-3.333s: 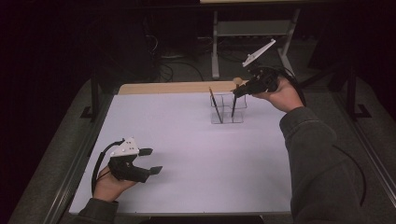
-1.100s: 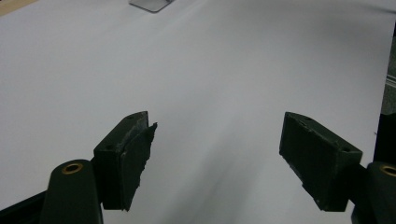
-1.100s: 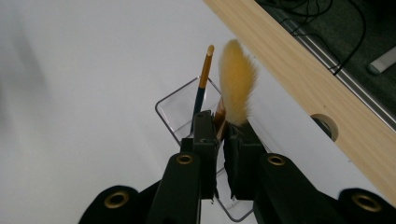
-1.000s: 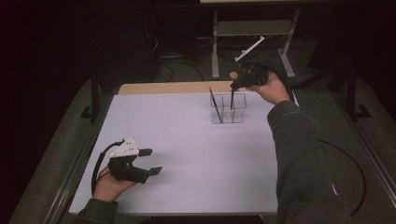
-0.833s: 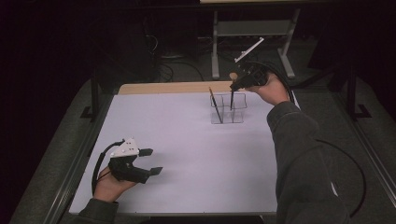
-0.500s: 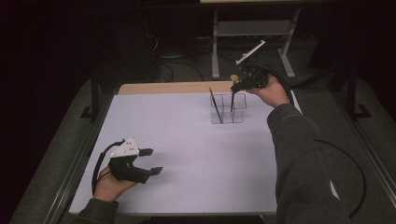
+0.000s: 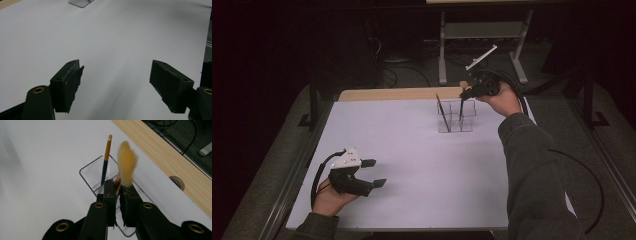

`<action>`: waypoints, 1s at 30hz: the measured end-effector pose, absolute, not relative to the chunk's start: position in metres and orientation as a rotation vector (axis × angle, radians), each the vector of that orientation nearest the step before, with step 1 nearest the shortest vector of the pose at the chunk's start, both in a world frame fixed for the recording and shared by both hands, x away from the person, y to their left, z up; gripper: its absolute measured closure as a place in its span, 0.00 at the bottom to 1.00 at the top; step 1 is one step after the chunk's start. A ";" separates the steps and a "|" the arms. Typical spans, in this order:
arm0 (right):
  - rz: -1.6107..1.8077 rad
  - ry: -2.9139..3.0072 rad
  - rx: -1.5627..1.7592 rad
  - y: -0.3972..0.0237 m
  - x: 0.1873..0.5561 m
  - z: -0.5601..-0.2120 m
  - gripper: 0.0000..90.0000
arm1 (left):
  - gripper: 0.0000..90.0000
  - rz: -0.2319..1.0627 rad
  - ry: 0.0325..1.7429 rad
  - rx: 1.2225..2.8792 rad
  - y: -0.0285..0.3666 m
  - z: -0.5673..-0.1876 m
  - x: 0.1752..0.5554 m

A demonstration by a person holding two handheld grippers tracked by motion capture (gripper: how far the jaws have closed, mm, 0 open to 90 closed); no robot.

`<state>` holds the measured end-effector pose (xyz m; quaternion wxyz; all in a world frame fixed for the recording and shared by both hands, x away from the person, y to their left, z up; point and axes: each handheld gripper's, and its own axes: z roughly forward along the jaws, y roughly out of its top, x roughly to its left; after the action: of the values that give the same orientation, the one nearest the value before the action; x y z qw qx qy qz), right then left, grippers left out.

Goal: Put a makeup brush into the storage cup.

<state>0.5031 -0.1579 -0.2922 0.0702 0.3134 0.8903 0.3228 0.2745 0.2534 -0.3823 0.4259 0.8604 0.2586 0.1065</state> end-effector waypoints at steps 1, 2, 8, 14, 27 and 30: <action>0.966 2.679 0.938 -0.158 0.503 -0.293 0.92 | 0.27 0.266 0.648 2.150 0.253 -0.382 0.274; 0.966 2.679 0.938 -0.158 0.503 -0.293 0.92 | 0.27 0.266 0.646 2.154 0.253 -0.382 0.274; 0.972 2.676 0.955 -0.158 0.503 -0.297 0.92 | 0.27 0.270 0.641 2.158 0.254 -0.383 0.275; 0.975 2.674 0.971 -0.162 0.504 -0.304 0.92 | 0.27 0.271 0.635 2.165 0.253 -0.383 0.275; 0.961 2.692 0.980 -0.158 0.505 -0.312 0.92 | 0.27 0.262 0.641 2.165 0.253 -0.383 0.275; 0.952 2.693 0.972 -0.155 0.505 -0.313 0.92 | 0.27 0.274 0.628 2.171 0.253 -0.383 0.276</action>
<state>0.5054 -0.1550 -0.3134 0.0622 0.3216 0.8908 0.3150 0.2758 0.2534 -0.3827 0.4193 0.8658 0.2503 0.1091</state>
